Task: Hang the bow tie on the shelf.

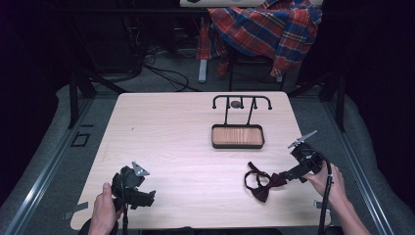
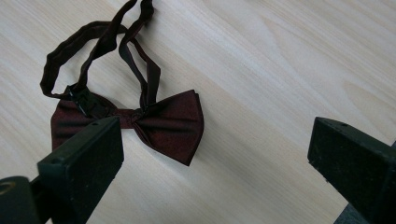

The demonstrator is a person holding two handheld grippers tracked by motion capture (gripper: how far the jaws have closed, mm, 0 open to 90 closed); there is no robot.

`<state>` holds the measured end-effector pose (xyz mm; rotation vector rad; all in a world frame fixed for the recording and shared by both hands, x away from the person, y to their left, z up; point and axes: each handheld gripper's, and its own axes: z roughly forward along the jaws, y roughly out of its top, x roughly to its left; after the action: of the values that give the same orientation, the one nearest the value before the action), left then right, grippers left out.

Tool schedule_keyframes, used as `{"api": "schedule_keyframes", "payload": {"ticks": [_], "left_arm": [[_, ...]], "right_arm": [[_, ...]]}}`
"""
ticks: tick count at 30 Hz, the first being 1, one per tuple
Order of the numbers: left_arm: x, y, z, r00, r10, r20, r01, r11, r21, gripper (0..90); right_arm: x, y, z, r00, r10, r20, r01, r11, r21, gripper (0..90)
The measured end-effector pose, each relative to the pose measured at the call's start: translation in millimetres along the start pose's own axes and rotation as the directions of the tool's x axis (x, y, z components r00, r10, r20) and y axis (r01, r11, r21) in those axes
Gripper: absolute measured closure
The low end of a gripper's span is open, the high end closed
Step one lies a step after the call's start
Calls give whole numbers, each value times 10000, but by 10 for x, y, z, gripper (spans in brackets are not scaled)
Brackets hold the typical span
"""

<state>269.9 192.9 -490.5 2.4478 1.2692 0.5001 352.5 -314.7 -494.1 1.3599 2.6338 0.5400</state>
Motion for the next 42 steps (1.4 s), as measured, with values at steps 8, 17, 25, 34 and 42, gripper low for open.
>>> {"api": "schedule_keyframes", "payload": {"ticks": [8, 17, 25, 34, 42], "left_arm": [[5, -4, -3, 10000, -36, 37, 36, 10000, -3, 171], [2, -3, 0, 10000, -8, 10, 8, 10000, 16, 170], [4, -3, 0, 10000, 17, 24, -17, 10000, 37, 170], [6, -4, 2, 10000, 28, 31, -28, 10000, 54, 170], [8, -1, 2, 10000, 24, 59, -25, 9999, 105, 169]], "right_arm": [[57, 64, 37, 9997, -243, -77, 244, 9996, 106, 2], [138, 164, 98, 9976, -686, -52, 687, 9976, 103, 2], [191, 285, 200, 9924, -1227, 37, 1226, 9922, 245, 2], [254, 442, 353, 9891, -1440, -311, 1453, 9882, 483, 1], [279, 535, 503, 9843, -1676, -554, 1717, 9818, 811, 204]]}}
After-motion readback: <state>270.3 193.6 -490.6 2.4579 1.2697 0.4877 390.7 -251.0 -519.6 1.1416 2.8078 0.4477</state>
